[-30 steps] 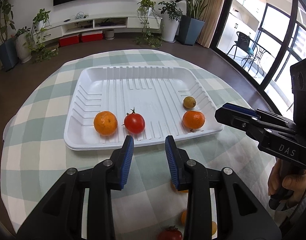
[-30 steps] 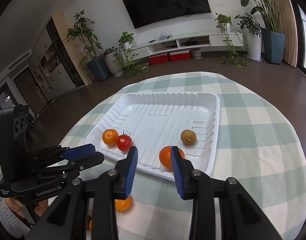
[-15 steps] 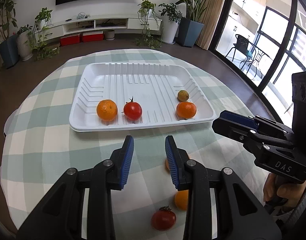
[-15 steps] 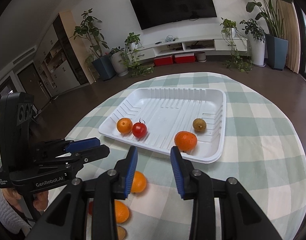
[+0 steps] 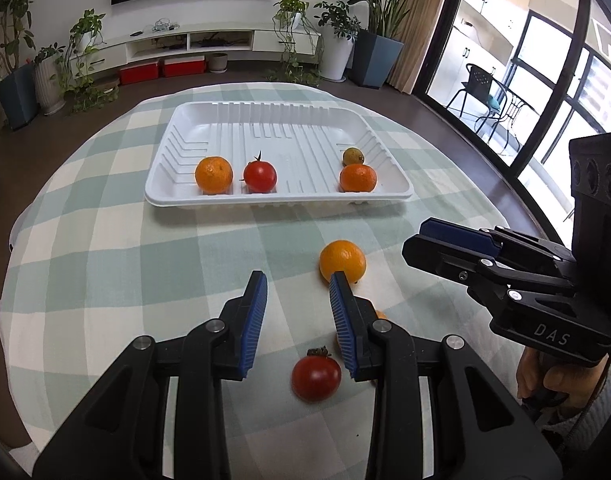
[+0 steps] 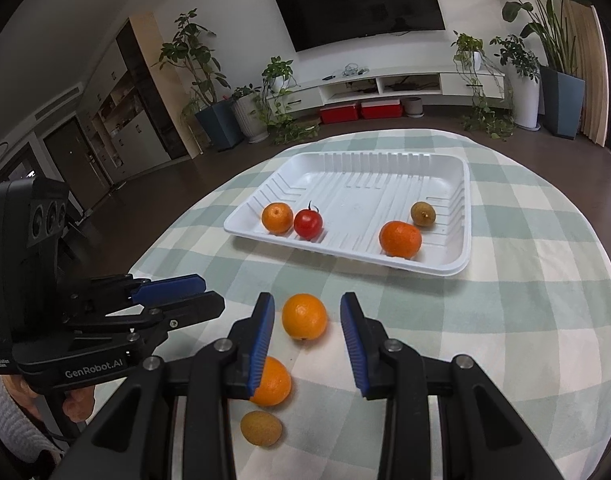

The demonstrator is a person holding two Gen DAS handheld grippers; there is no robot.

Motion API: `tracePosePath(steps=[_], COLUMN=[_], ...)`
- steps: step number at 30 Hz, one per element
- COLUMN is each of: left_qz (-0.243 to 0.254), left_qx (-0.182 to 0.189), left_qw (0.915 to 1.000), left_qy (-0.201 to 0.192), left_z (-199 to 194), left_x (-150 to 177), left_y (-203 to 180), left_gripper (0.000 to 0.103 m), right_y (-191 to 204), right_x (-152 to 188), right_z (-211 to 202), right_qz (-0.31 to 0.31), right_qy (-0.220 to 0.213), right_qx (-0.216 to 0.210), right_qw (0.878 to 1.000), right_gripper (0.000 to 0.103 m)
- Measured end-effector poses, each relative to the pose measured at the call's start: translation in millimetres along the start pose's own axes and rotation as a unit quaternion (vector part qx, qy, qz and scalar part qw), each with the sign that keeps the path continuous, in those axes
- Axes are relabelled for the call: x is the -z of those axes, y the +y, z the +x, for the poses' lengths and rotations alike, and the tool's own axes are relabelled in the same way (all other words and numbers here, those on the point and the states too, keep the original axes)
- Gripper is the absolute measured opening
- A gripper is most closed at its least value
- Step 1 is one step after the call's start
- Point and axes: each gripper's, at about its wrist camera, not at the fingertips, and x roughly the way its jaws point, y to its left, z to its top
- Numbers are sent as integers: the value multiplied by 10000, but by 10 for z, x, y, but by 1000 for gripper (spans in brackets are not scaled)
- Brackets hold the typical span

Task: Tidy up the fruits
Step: 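Move the left gripper around a red tomato while the right gripper surrounds a large orange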

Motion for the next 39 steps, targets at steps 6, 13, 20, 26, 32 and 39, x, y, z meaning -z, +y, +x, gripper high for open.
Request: tracePosePath(steps=[6,13,20,26,32,39], left_qz=[0,-10,-56,-91,-98,-96], left_qx=[54,97,174,188,224,287], left_qw=[9999,9996,9994,9991,9990,9989], left_qy=[129,255,306,364,364,358], left_z=[-21,-17,-9,28,60,85], left_x=[225,435,522,537,546,549], left_y=[-20,-30,-29,-15,-2,3], left_gripper=[31,31,31,31,31,31], right_y=[95,201,295,300,283,267], right_x=[139,286,393,419,424,420], right_z=[1,51,119,169,202,254], right_qz=[-62,-134,-260,-259,-242,-201], right_qy=[104,303,476,566,616,671], right_qx=[-57,-136,-163,-155,-113,-86], right_qw=[9999,9994,9984,9979,9977,9975], right_gripper=[38,38,42,42,42,42])
